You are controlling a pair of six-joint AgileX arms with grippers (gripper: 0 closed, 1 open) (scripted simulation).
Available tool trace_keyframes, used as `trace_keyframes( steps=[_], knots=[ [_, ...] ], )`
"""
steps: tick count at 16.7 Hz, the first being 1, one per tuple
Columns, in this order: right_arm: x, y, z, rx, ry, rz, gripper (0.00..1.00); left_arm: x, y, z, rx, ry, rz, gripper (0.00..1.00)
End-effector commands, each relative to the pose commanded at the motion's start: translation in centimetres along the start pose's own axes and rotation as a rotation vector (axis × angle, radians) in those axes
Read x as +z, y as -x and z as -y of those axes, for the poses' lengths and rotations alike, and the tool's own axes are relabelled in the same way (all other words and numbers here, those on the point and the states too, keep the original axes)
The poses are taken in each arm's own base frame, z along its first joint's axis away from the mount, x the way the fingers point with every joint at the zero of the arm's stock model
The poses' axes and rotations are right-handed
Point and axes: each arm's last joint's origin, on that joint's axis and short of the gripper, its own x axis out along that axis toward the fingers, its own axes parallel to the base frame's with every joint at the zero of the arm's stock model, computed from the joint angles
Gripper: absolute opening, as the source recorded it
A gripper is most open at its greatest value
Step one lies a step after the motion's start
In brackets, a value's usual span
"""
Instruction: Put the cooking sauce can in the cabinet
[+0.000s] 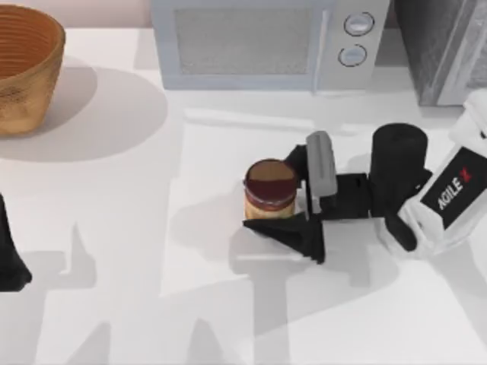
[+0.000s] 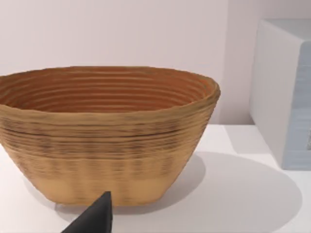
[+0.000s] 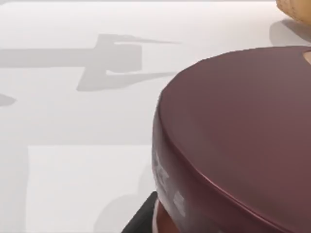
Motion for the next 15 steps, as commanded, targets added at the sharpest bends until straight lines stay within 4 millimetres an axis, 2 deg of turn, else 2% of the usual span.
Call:
trace_keyframes(
  steps=[4,6,8,11,15],
  knots=[
    [0.1,0.1,0.1,-0.003,0.0,0.0,0.0,0.0,0.0,0.0,0.0,0.0,0.0,1.0],
    [1.2,0.0,0.3,0.0,0.005,0.001,0.0,0.0,0.0,0.0,0.0,0.0,0.0,1.0],
    [3.4,0.1,0.6,0.0,0.01,0.003,0.0,0.0,0.0,0.0,0.0,0.0,0.0,1.0],
    [7.8,0.5,0.9,-0.003,0.006,0.002,0.0,0.0,0.0,0.0,0.0,0.0,0.0,1.0],
    [13.3,1.3,0.4,-0.002,-0.003,0.0,0.0,0.0,0.0,0.0,0.0,0.0,0.0,1.0]
  ],
)
